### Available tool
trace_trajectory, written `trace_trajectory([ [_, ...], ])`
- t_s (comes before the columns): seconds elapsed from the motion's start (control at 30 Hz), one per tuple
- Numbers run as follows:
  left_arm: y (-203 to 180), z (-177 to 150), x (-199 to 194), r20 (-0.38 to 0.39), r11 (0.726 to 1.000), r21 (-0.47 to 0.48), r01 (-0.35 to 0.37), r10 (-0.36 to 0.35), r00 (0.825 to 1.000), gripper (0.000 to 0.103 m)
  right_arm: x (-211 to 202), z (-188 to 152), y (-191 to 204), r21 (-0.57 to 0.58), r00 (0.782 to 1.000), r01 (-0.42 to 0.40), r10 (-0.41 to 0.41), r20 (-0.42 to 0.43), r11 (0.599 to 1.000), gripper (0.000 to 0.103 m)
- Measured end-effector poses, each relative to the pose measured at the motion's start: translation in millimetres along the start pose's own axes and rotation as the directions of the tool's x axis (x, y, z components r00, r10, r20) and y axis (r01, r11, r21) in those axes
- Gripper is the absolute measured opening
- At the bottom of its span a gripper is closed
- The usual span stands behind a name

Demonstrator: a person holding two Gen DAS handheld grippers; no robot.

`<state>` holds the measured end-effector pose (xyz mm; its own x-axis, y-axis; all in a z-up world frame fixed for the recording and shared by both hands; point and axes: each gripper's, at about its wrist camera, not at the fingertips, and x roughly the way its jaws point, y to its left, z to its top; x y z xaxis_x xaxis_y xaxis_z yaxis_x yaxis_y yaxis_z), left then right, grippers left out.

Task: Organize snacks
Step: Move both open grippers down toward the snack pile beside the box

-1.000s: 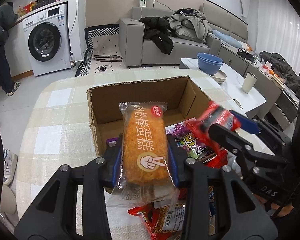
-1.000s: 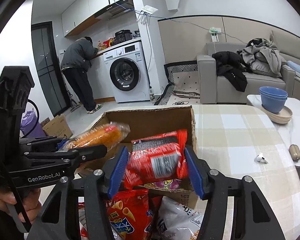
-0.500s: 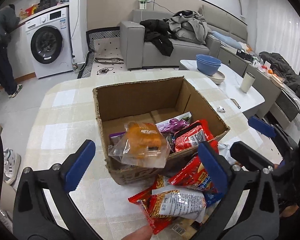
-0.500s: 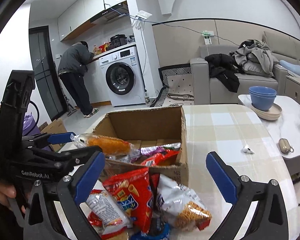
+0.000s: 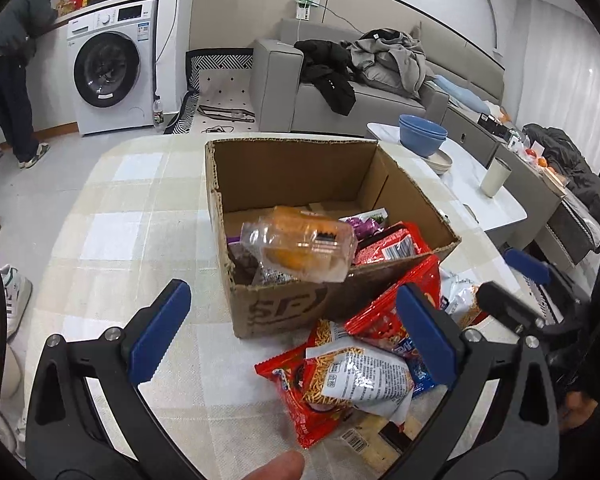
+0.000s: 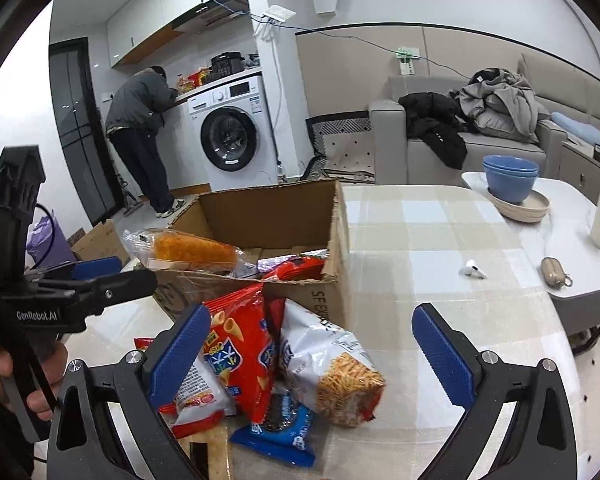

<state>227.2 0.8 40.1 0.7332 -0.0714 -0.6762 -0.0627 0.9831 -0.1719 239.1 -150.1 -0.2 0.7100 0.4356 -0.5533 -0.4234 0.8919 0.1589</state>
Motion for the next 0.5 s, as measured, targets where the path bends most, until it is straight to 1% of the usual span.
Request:
trace_trajectory([
  [0.07, -1.4, -3.0, -0.4, -0.003, 1.000, 0.004, 0.002, -0.002, 1.000, 0.102, -3.3, -4.8, -3.3, 0.025, 1.000, -0.009, 0.009, -0.010, 1.000, 0.103],
  [0.13, -2.1, -7.4, -2.5, -0.003, 1.000, 0.005, 0.005, -0.005, 1.000, 0.102, -6.1, -13.4, -4.7, 0.012, 1.000, -0.029, 0.029, -0.007, 1.000, 0.103],
  [0.23, -2.3, -12.4, -3.7, -0.004, 1.000, 0.004, 0.010, -0.010, 1.000, 0.102, -7.0, -13.5, -8.2, -0.005, 1.000, -0.005, 0.005, 0.003, 1.000, 0.103],
  [0.27, -2.8, -13.5, -3.1, -0.008, 1.000, 0.005, 0.010, -0.010, 1.000, 0.102, -8.0, -12.6, -12.2, 0.012, 1.000, -0.011, 0.010, 0.011, 1.000, 0.103],
  [0.37, -3.8, -13.9, -3.0, -0.014, 1.000, 0.009, 0.005, -0.005, 1.000, 0.102, -5.2, -11.4, -19.1, 0.047, 1.000, -0.017, 0.017, -0.001, 0.999, 0.103],
  [0.43, -3.8, -14.0, -2.8, -0.016, 1.000, 0.010, 0.008, -0.008, 1.000, 0.102, -2.4, -11.7, -19.0, 0.034, 0.999, -0.027, 0.027, -0.023, 0.999, 0.103],
  [0.5, -4.6, -16.4, -3.5, -0.009, 1.000, 0.006, 0.000, 0.000, 1.000, 0.102, -3.7, -13.5, -17.8, 0.011, 0.999, -0.030, 0.030, -0.016, 1.000, 0.103],
])
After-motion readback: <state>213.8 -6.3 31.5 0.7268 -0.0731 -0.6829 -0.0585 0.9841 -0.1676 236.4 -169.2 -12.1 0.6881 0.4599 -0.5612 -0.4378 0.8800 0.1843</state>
